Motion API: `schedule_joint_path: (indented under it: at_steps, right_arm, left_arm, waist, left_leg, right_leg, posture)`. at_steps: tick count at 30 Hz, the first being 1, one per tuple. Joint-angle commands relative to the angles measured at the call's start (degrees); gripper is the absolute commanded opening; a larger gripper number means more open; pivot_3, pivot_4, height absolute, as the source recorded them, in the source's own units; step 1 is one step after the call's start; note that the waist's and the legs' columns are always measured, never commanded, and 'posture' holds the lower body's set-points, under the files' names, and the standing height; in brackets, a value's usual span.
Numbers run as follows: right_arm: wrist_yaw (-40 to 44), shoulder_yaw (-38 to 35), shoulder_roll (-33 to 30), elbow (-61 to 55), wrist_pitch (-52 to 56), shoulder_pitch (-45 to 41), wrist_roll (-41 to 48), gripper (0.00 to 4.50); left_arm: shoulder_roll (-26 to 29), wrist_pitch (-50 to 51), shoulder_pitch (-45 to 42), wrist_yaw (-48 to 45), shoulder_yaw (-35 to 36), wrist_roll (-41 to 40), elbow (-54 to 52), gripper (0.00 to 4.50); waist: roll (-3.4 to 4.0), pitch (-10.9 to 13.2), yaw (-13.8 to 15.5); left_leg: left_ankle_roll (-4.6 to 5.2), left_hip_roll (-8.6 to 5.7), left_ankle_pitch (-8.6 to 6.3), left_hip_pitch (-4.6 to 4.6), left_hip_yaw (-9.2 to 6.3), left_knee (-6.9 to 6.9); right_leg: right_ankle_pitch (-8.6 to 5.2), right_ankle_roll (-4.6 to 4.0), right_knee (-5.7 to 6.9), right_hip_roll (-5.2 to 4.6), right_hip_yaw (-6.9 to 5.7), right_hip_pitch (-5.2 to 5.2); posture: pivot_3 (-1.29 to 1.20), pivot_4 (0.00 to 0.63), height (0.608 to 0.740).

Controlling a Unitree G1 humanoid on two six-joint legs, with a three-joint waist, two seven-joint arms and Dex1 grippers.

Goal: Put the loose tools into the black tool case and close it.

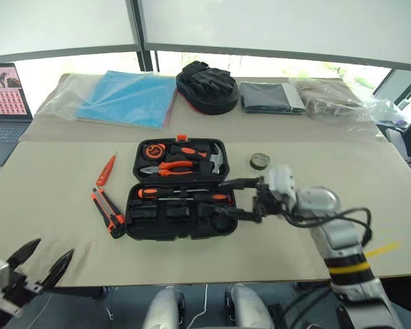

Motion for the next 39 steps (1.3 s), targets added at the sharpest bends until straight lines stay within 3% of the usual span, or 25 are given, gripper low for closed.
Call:
schedule_joint_path:
  at_steps: [1, 6, 11, 16, 18, 24, 33, 36, 39]
  right_arm:
    - [-0.89, -7.18, 0.86, 0.44, -9.17, 4.94, 3.41, 4.41]
    - [-4.22, -10.11, 1.67, -2.33, -6.42, 8.99, 8.04, 4.41]
    - [-7.74, -9.72, 2.73, -6.13, -6.40, 9.29, 8.98, 4.41]
    - [-13.89, -9.37, 3.09, -10.89, -2.32, 5.44, 10.82, 4.41]
    - [-16.26, -9.04, 3.68, -11.95, -0.80, 3.58, 11.51, 4.41]
    - [-19.06, -6.79, 4.47, -12.92, 1.08, 0.38, 10.79, 4.41]
    - [-19.89, -4.75, 4.32, -14.39, 1.46, 1.09, 10.70, 4.41]
    - [-18.96, -3.99, 3.55, -14.79, 1.21, 2.27, 10.16, 4.50]
    - [-18.25, -3.58, 2.96, -14.99, 0.82, 2.93, 9.64, 4.50]
  left_arm:
    - [-0.43, 2.60, 0.68, 6.25, 3.76, -0.47, -0.21, 4.50]
    - [1.59, 12.26, 0.24, 10.21, 4.23, -5.72, -5.33, 4.50]
    - [10.40, 29.01, -7.06, 18.72, 1.97, -10.60, -11.54, 4.50]
    - [23.26, 50.51, -29.64, 28.94, -9.53, -12.15, -7.70, 4.50]
    - [24.44, 57.55, -40.15, 31.53, -14.86, -12.07, -3.21, 4.50]
    - [23.01, 58.33, -61.50, 29.96, -30.82, -1.33, 15.30, 4.50]
    - [18.85, 50.51, -75.22, 24.12, -41.13, 11.03, 34.90, 4.50]
    - [17.80, 50.27, -76.80, 22.09, -41.77, 12.65, 37.90, 3.77]
    - [17.71, 50.23, -76.52, 20.41, -41.64, 13.85, 38.12, 2.63]
  waist:
    - [-0.04, -0.02, 0.10]
    - [-0.12, -0.06, 0.03]
    - [-0.12, -0.05, 0.33]
    - [-0.10, 0.02, 1.29]
    - [-0.09, 0.02, 1.23]
    - [-0.14, 0.03, 0.23]
    - [-0.16, 0.05, 0.03]
    - [-0.16, 0.05, 0.12]
    - [-0.16, 0.04, 0.28]
  left_leg:
    - [0.00, 0.01, 0.00, 0.04, -0.01, 0.02]
    - [-0.01, 0.04, 0.00, 0.17, 0.06, 0.03]
    - [-0.04, 0.10, 0.00, 0.30, 0.05, 0.02]
    - [-0.15, 0.02, 0.08, 0.45, 0.03, 0.04]
    - [-0.17, 0.00, 0.11, 0.51, 0.05, 0.04]
    - [-0.14, -0.17, 0.03, 0.58, 0.03, -0.04]
    - [-0.24, -0.11, -0.07, 0.39, 0.07, -0.01]
    - [-0.24, -0.11, -0.07, 0.44, 0.06, 0.02]
    - [-0.24, -0.11, -0.06, 0.46, 0.04, 0.05]
  right_leg:
    - [-0.03, 0.03, 0.00, 0.01, -0.01, 0.04]
    - [-0.23, 0.33, 0.03, -0.01, 0.07, 0.12]
    - [-0.21, 0.22, 0.19, 0.03, 0.05, 0.13]
    - [0.08, 0.13, 0.34, 0.02, -0.03, 0.29]
    - [0.21, 0.21, 0.26, 0.05, 0.00, 0.39]
    - [0.27, 0.40, 0.19, 0.14, 0.00, 0.52]
    - [0.22, 0.31, 0.12, 0.32, 0.03, 0.39]
    - [0.21, 0.32, 0.16, 0.30, 0.04, 0.44]
    - [0.21, 0.33, 0.20, 0.31, 0.03, 0.45]
  posture:
    - [0.00, 0.150, 0.740]
    - [0.00, 0.150, 0.740]
    - [0.00, 0.150, 0.740]
    - [0.00, 0.150, 0.740]
    - [0.00, 0.150, 0.740]
    - [0.00, 0.150, 0.740]
    - [0.00, 0.150, 0.740]
    - [0.00, 0.150, 0.740]
    - [0.00, 0.150, 0.740]
